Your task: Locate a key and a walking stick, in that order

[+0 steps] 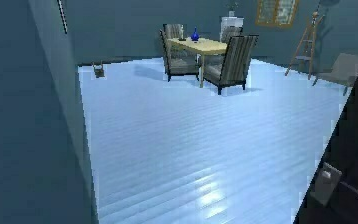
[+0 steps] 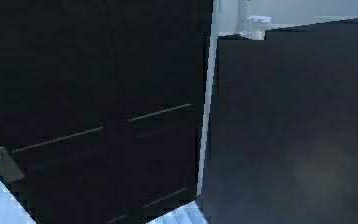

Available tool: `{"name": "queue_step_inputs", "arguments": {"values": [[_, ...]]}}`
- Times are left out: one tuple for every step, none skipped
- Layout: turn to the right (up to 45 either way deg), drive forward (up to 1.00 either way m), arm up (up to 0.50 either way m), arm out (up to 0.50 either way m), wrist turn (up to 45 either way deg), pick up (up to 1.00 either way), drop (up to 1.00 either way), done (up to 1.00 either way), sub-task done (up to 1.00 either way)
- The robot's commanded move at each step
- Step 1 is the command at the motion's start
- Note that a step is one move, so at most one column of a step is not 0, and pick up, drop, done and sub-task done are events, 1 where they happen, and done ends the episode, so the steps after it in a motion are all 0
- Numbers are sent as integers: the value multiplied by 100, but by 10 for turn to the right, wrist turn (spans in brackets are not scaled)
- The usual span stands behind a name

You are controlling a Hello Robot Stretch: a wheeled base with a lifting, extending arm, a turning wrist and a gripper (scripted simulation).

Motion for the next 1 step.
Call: {"name": "queue_step_inputs", "arguments": {"values": [[0,50,0,0,0,0,0,0,0]]}}
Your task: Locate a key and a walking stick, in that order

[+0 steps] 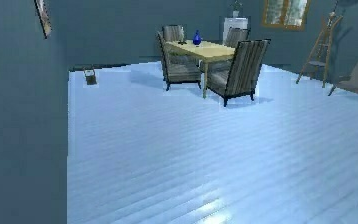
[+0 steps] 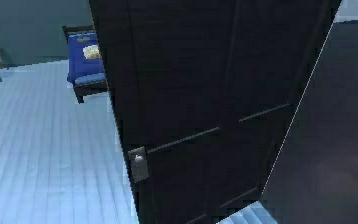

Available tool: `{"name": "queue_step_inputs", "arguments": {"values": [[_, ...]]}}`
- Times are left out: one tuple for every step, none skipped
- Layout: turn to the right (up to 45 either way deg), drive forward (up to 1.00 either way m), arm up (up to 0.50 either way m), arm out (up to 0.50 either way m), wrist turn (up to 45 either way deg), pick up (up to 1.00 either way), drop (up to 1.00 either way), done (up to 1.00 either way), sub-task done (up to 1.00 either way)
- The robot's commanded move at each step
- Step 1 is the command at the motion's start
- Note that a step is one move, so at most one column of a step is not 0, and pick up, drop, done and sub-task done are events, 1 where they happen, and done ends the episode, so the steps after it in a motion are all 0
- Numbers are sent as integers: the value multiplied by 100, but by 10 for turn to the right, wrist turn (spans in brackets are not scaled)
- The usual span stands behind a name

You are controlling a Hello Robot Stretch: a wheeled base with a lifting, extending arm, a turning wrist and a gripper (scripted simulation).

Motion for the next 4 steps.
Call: {"name": "queue_step_inputs", "arguments": {"values": [[180,0,0,0,0,0,0,0,0],[0,45,0,0,0,0,0,0,0],[360,0,0,0,0,0,0,0,0],[0,100,0,0,0,0,0,0,0]]}}
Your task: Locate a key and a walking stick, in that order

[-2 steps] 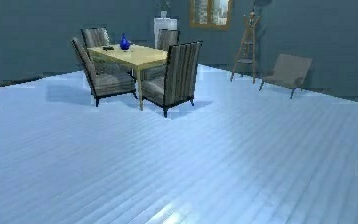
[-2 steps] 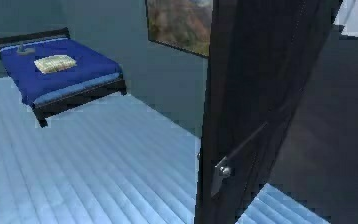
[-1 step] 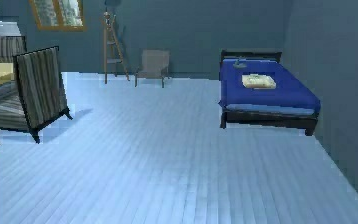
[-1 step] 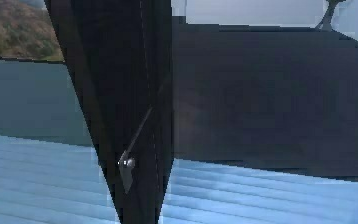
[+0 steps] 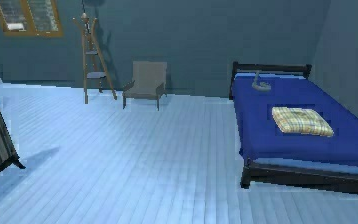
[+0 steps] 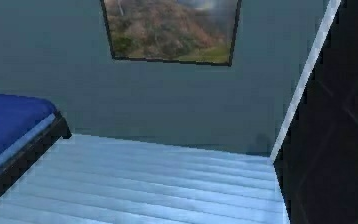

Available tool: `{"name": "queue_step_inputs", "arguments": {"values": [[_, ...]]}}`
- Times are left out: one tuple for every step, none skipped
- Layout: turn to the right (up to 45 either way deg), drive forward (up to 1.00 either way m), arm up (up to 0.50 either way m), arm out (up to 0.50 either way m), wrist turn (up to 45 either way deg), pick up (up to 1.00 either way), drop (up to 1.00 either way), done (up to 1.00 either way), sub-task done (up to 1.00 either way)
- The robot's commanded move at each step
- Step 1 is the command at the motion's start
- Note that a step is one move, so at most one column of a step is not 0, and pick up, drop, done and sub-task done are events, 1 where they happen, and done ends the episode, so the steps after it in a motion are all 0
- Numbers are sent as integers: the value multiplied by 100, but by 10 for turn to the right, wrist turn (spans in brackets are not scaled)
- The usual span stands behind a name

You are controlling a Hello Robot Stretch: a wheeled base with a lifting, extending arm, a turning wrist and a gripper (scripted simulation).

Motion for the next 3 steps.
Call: {"name": "queue_step_inputs", "arguments": {"values": [[30,0,0,0,0,0,0,0,0],[0,100,0,0,0,0,0,0,0],[0,15,0,0,0,0,0,0,0]]}}
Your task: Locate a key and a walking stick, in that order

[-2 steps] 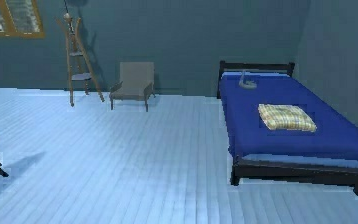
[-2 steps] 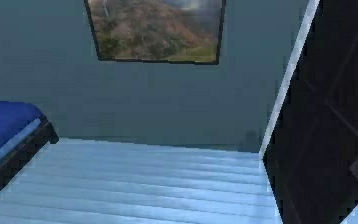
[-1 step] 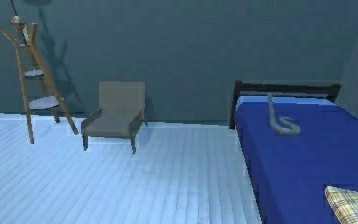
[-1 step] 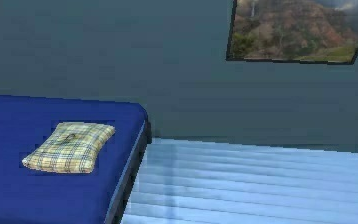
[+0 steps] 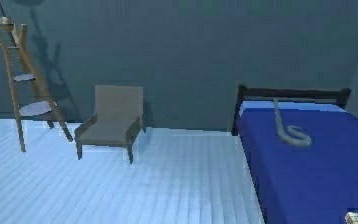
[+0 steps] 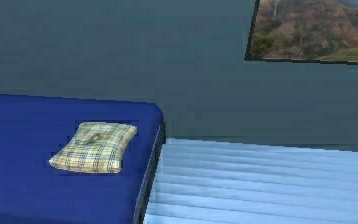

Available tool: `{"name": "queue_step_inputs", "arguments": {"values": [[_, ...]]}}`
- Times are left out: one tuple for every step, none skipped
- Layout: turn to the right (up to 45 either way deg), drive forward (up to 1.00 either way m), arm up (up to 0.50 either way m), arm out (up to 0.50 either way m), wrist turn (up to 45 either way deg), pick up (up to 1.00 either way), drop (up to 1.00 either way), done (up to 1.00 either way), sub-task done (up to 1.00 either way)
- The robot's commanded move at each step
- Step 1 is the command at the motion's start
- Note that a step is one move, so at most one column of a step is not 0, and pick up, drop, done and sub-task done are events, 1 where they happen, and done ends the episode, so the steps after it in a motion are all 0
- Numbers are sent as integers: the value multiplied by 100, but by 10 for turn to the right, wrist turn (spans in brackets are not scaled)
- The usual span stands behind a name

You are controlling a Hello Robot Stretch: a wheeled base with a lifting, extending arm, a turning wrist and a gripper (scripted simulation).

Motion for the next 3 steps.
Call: {"name": "queue_step_inputs", "arguments": {"values": [[30,0,0,0,0,0,0,0,0],[-450,0,0,0,0,0,0,0,0],[-450,0,0,0,0,0,0,0,0]]}}
